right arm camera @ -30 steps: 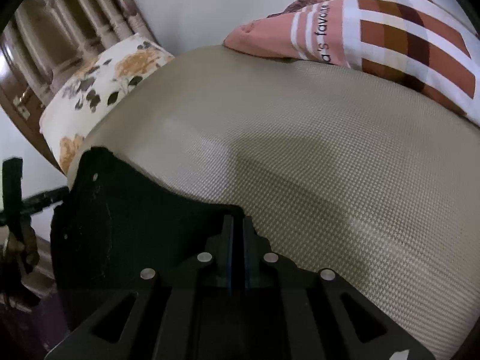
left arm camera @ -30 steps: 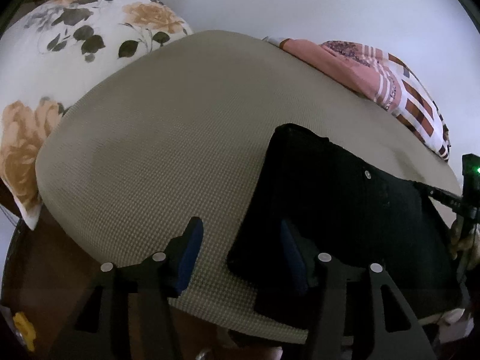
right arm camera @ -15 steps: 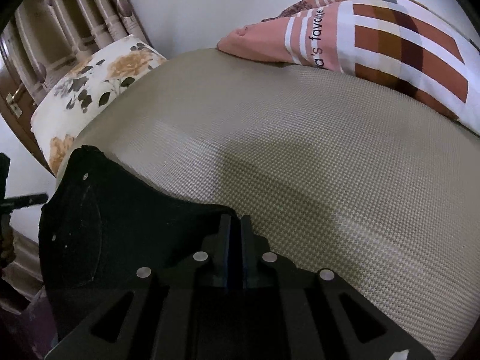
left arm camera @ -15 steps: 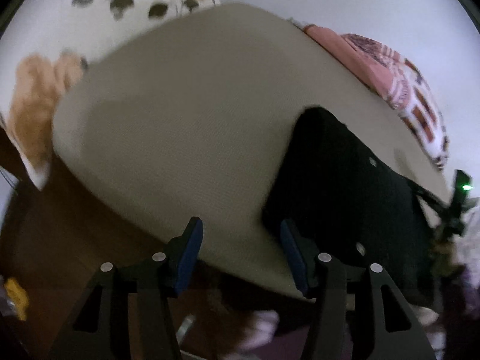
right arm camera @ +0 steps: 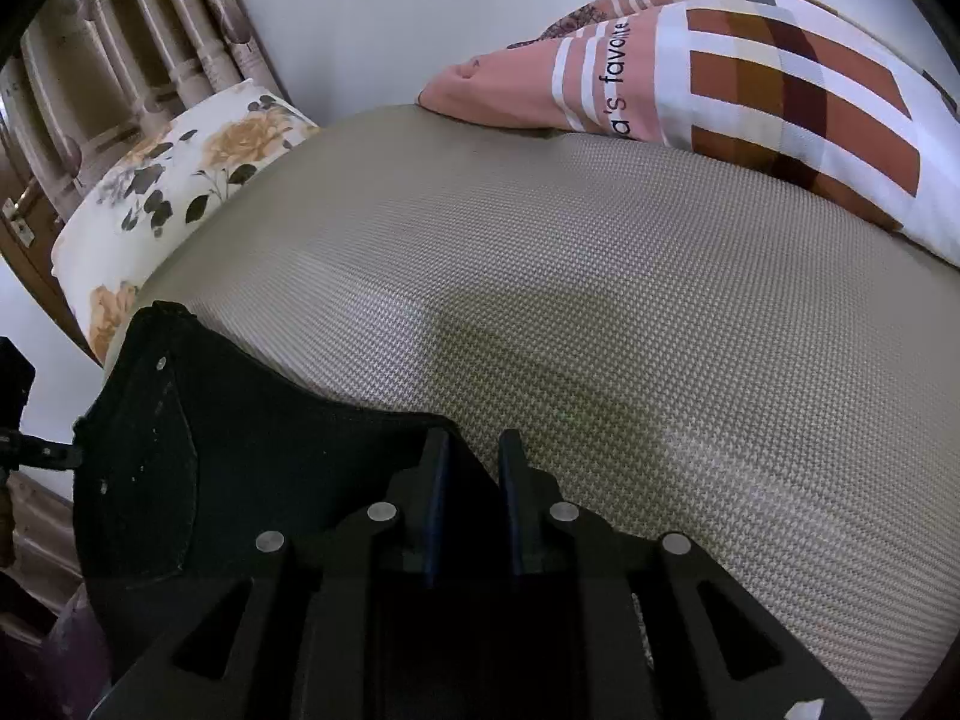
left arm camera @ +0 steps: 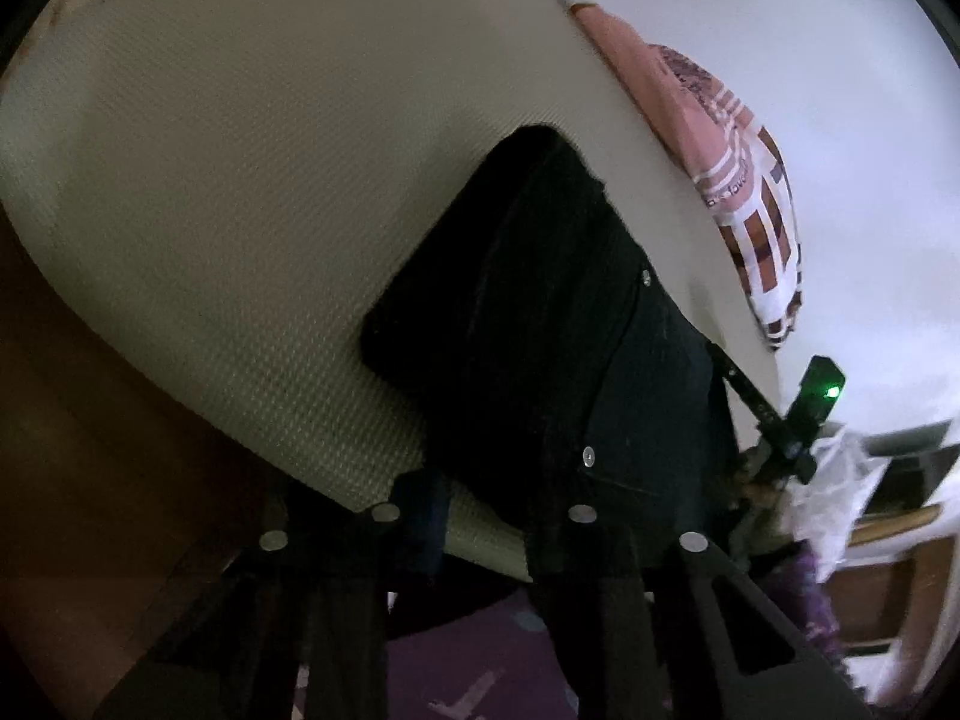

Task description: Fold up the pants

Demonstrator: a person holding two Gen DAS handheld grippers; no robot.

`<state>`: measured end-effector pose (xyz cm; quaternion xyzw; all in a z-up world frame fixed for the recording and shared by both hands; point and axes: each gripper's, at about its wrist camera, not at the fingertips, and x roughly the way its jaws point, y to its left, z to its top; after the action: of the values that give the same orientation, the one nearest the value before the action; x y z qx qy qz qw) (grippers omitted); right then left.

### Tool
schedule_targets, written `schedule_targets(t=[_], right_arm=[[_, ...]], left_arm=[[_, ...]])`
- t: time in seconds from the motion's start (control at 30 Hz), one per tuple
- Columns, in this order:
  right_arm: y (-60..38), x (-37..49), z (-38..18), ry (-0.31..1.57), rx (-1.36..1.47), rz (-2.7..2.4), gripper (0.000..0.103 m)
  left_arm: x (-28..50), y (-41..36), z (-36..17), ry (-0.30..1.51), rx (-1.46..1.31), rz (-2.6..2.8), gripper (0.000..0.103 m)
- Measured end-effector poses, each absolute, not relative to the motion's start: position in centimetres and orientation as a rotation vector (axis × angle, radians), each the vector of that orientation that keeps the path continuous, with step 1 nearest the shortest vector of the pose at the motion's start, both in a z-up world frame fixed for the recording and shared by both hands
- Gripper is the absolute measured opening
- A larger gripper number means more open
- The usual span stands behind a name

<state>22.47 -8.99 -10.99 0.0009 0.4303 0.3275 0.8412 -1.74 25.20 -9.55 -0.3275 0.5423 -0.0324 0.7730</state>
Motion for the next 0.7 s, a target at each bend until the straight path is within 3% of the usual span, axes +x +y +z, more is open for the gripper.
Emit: schedule_targets(t=[0.23, 0.43, 0.7], right_arm=[[-8.9, 22.1, -10.9, 0.887, -0.014, 0.673, 0.013], [-8.7, 21.8, -10.8, 0.867, -0.033, 0.649, 0.013], [-8.8, 21.8, -10.8, 0.868, -0.03, 0.651, 0.013]], left_arm=[[0.7, 20.9, -3.2, 0.964, -0.386, -0.081, 0.017], [0.2, 24.3, -10.2, 1.096, -0.479, -0.009, 0.022], [0.4, 22.7, -8.2, 1.006, -0.374, -0.032, 0.022]])
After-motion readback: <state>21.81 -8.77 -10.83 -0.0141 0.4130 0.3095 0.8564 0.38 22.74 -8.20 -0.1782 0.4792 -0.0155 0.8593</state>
